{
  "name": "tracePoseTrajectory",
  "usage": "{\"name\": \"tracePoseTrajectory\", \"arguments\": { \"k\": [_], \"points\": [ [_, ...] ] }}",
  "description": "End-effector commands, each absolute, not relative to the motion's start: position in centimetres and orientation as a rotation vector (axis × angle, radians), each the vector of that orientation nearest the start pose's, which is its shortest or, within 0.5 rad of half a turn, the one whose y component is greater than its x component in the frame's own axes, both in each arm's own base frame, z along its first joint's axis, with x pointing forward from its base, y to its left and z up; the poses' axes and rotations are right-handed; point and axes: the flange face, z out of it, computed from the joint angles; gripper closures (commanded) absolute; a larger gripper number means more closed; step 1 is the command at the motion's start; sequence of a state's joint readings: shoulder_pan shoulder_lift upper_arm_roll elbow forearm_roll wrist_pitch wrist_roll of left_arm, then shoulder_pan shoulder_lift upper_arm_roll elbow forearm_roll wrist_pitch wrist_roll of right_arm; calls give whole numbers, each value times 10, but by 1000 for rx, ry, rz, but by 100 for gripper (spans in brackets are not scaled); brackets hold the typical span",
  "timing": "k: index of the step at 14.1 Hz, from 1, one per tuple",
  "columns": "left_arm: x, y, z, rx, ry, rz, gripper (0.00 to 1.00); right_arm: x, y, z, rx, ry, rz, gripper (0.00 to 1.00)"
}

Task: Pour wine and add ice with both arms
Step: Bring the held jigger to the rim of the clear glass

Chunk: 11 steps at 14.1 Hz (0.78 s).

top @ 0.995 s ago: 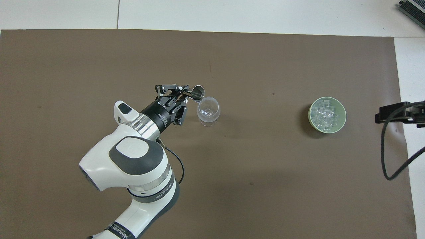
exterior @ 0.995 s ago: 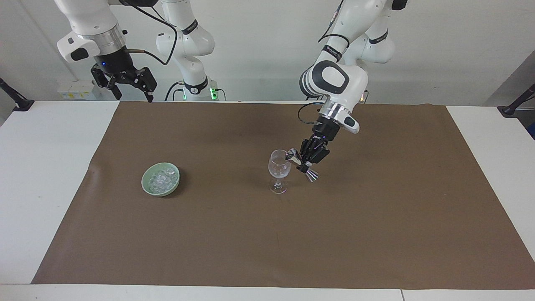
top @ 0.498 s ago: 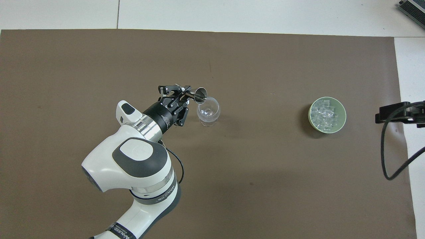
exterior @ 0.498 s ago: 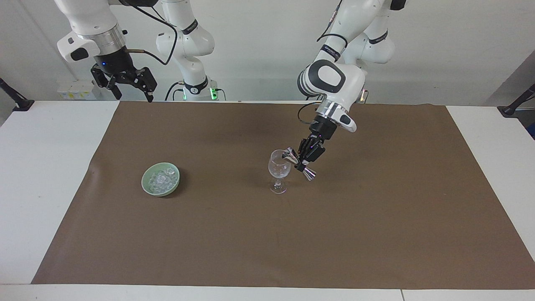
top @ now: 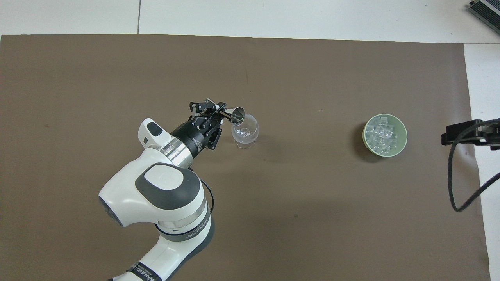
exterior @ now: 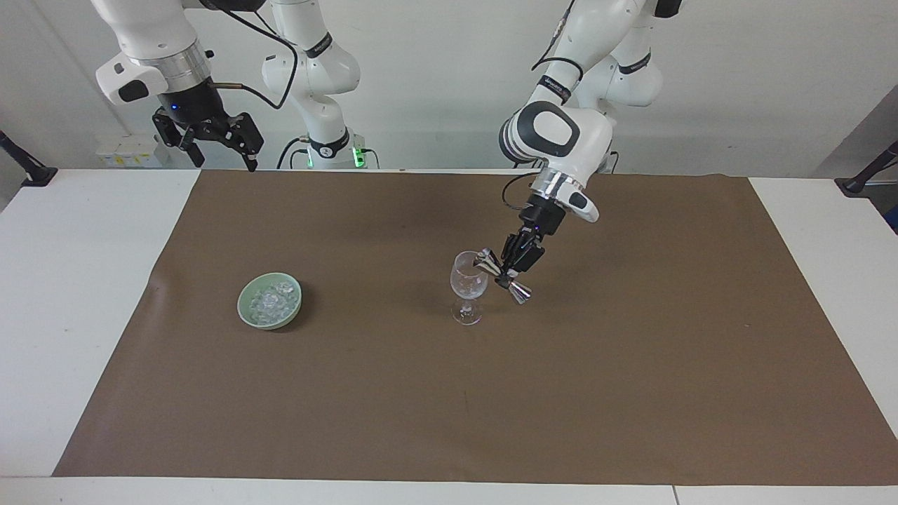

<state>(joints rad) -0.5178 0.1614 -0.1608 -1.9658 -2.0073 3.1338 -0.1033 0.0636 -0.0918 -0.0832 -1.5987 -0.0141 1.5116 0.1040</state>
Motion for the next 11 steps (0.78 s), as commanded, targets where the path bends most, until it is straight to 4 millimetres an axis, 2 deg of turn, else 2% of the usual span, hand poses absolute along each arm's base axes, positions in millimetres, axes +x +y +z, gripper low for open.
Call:
{"name": "tracePoseTrajectory", "arguments": {
  "k": [1, 11],
  "points": [
    [496, -299, 409, 1635, 1385, 215, 100, 514, -13, 655, -3126, 199, -16, 0],
    [494, -299, 408, 1683, 1329, 246, 100, 513, -13, 656, -3126, 199, -18, 0]
  ]
}}
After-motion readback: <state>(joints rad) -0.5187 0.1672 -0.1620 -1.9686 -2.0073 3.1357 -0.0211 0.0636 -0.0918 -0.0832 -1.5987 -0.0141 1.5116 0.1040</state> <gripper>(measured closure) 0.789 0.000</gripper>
